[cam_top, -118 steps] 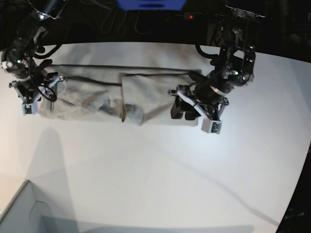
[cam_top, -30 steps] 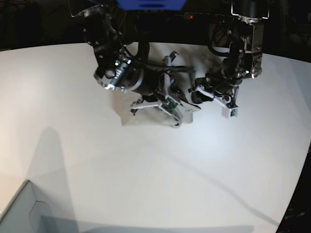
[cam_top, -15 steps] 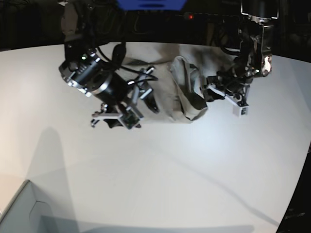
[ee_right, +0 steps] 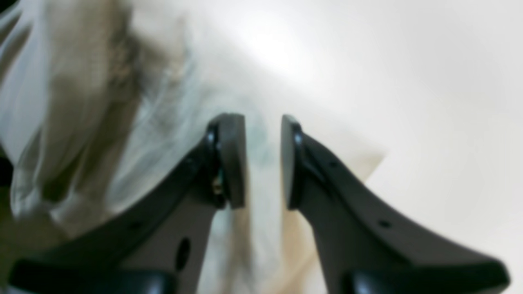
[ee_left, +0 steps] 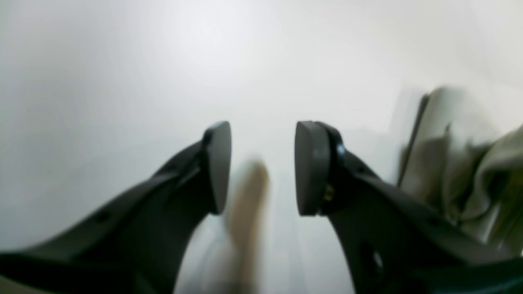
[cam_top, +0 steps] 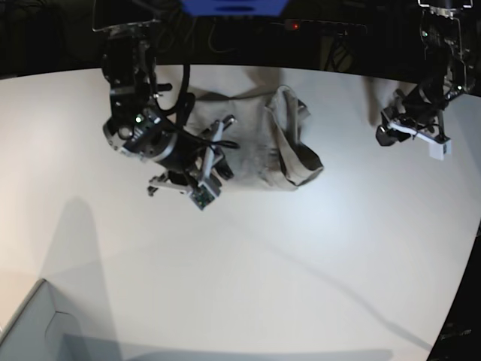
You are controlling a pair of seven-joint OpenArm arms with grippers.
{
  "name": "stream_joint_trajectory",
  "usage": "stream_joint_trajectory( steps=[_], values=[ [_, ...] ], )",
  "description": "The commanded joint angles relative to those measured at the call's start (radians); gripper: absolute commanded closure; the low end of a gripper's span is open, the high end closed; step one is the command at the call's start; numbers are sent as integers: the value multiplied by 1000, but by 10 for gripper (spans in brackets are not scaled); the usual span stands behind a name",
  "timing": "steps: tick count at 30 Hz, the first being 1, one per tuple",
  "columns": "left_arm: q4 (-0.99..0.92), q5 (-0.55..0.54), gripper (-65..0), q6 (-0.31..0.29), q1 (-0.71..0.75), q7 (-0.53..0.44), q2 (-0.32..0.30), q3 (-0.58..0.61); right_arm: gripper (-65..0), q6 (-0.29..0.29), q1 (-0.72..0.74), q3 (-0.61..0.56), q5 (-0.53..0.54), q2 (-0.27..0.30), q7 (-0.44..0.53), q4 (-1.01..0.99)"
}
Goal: Layout the t-shirt on the table in an organized manner, then fold the t-shirt properly
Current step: 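Fold the strip end held by the left gripper over the stack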
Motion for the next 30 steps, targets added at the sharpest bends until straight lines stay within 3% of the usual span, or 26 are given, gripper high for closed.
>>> stream_joint_trajectory(
  steps=[1,12,16,20,22,27,30],
  values=[
    [30,-15,-252,-5,6,-12,-12,-6,-115,3,25,-4,21,-12,24,-4],
    [102,-22,-252,-5,52,-12,-8,-6,-94,3,215,2,18,-6,27,-334],
    [174,-22,-252,-5,97,-12,-6,-6,-96,3,257,4,16,16,53,-363],
    [266,-23,-253,-5,134,-12,-3,-5,-98,3,254,4,21,39,73,-314],
    [323,-23,-254,-5,147,-12,23,-3,-98,3,246,6,21,43,65,-264],
    [535,-23,-325,-5,207,-11,106,20,-98,3,160,4,19,48,62,-70],
    [605,-23,-326,1,207,-11,132,69,-98,3,130,4,16,48,62,0]
  ],
)
